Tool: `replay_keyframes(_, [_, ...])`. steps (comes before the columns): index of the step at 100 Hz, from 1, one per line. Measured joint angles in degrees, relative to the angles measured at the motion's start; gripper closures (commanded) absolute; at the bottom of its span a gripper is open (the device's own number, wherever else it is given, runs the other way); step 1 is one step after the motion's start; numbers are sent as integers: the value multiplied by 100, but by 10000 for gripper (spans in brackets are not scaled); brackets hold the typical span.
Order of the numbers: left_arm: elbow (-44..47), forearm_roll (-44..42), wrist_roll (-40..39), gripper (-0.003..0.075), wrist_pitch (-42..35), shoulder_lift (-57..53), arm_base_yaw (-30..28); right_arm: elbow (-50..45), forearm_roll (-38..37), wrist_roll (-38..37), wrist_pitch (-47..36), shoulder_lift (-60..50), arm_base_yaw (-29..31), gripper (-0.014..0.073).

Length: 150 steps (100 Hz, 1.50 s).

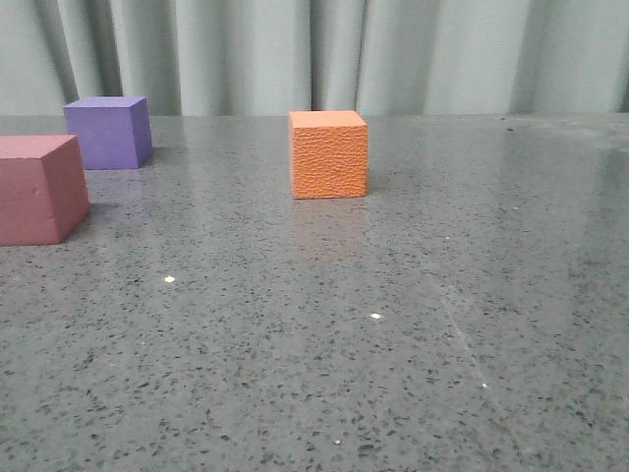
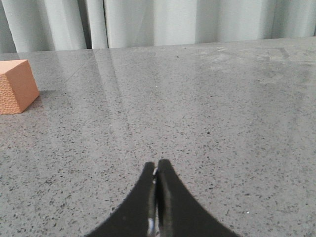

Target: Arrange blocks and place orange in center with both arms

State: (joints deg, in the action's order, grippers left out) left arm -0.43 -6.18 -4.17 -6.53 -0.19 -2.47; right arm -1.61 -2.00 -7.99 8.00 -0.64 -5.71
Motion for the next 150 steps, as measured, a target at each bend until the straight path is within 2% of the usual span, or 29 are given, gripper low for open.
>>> replay_keyframes(12, [-353, 184, -23, 730, 453, 59, 0, 0, 0, 8, 0, 0, 0, 653])
replay_keyframes(27, [-1674, 372, -25, 730, 1318, 996, 0, 0, 0, 8, 0, 0, 0, 653])
replay_keyframes(46, [-3847, 618, -25, 730, 3353, 2952, 0, 0, 0, 8, 0, 0, 0, 653])
replay_keyframes(56, [-4858, 681, -25, 730, 4163, 3930, 0, 0, 0, 8, 0, 0, 0, 653])
replay_keyframes(69, [-5881, 691, -35, 730, 4755, 4872, 0, 0, 0, 8, 0, 0, 0, 653])
replay_keyframes(82, [-6441, 694, -2, 719, 5028, 5571, 0, 0, 0, 8, 0, 0, 0, 653])
replay_keyframes(87, [-6568, 703, 11, 676, 5038, 5759, 0, 0, 0, 8, 0, 0, 0, 653])
replay_keyframes(94, [-6672, 747, 76, 543, 5038, 5962, 0, 0, 0, 8, 0, 0, 0, 653])
replay_keyframes(101, [-6712, 823, 189, 330, 5038, 6089, 0, 0, 0, 8, 0, 0, 0, 653])
replay_keyframes(106, [-6712, 849, 247, 140, 5026, 6125, 0, 0, 0, 8, 0, 0, 0, 653])
replay_keyframes(112, [-6712, 872, 272, -6, 5003, 6152, 0, 0, 0, 8, 0, 0, 0, 653])
replay_keyframes(123, [-6734, 937, 272, 85, 4963, 6152, 0, 0, 0, 8, 0, 0, 0, 653])
replay_keyframes(133, [-6811, 1103, 385, 90, 5141, 6179, 127, 0, 0, 8, 0, 0, 0, 653])
replay_keyframes(143, [-6907, 1242, 417, 90, 5194, 6267, 612, 0, 0, 8, 0, 0, 0, 653])
replay_keyframes(150, [-7005, 1278, 349, 90, 5068, 6418, 1176, 0, 0, 8, 0, 0, 0, 653])
